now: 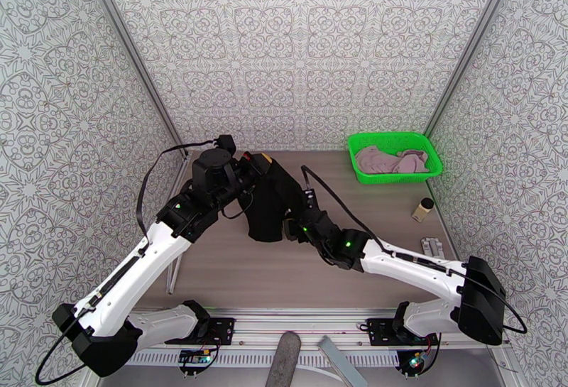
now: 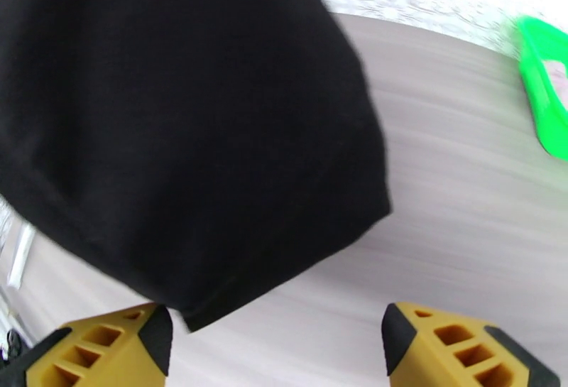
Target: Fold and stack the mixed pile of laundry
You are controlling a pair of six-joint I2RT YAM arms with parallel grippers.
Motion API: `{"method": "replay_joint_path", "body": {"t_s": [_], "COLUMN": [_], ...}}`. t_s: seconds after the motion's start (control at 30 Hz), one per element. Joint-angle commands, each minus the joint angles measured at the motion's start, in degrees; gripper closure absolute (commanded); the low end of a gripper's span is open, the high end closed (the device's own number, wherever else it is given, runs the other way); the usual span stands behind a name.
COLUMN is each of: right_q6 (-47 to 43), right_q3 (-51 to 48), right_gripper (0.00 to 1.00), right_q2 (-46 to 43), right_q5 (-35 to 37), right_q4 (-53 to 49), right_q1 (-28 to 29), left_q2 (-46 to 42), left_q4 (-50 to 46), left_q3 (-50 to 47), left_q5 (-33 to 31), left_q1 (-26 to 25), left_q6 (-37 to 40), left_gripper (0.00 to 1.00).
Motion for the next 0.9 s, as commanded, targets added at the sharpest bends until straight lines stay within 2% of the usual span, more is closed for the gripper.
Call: {"method": "replay_joint_path", "body": {"t_s": [0.0, 0.2, 0.37, 0.4, 0.47, 0.5, 0.6, 0.7, 0.8, 0.87], "right_q6": [5.1, 7.1, 6.8, 5.8, 3.4, 1.3, -7.3, -16.0, -24.2, -28.9], "right_q3": [2.1, 5.5, 6.4, 6.7, 7.9, 8.5, 11.5, 18.2, 28.0, 35.0], "right_gripper": [0.21, 0.32, 0.53, 0.62, 0.90, 1.00, 1.00, 1.00, 1.00, 1.00], "right_q2": [2.6, 6.6, 5.8, 5.4, 3.9, 2.8, 0.1, -0.2, 3.5, 7.4], "right_q5": [7.6, 12.5, 16.7, 16.8, 17.0, 16.7, 9.8, -1.6, -13.6, -18.3], "right_q4": [-1.5, -1.5, -3.4, -3.5, -4.7, -4.9, -4.9, -8.1, -13.1, -15.3], "right_q1": [0.1, 0.0, -0.4, -0.8, -1.6, -2.1, -5.1, -9.6, -14.6, -17.1], "left_q2": [-0.6, -1.4, -2.8, -3.1, -3.7, -4.0, -4.6, -3.9, -0.7, 3.5], "left_q4": [2.5, 2.3, 1.7, 1.5, 0.3, -0.5, -3.4, -7.8, -11.6, -11.9], "left_q3": [-0.4, -0.7, -1.4, -1.6, -1.7, -1.8, -1.8, -0.1, 3.7, 7.5], "left_q5": [1.4, 1.7, 1.9, 2.0, 2.5, 2.9, 6.5, 14.5, 22.1, 26.6], "left_q1": [0.4, 0.5, 0.9, 1.0, 1.6, 2.0, 5.2, 12.5, 20.5, 25.0], "left_q6": [-0.6, -0.6, -0.3, -0.2, 0.5, 0.8, 3.0, 7.2, 13.0, 17.5], "left_gripper": [1.00, 1.00, 1.00, 1.00, 1.00, 1.00, 1.00, 1.00, 1.00, 1.00]}}
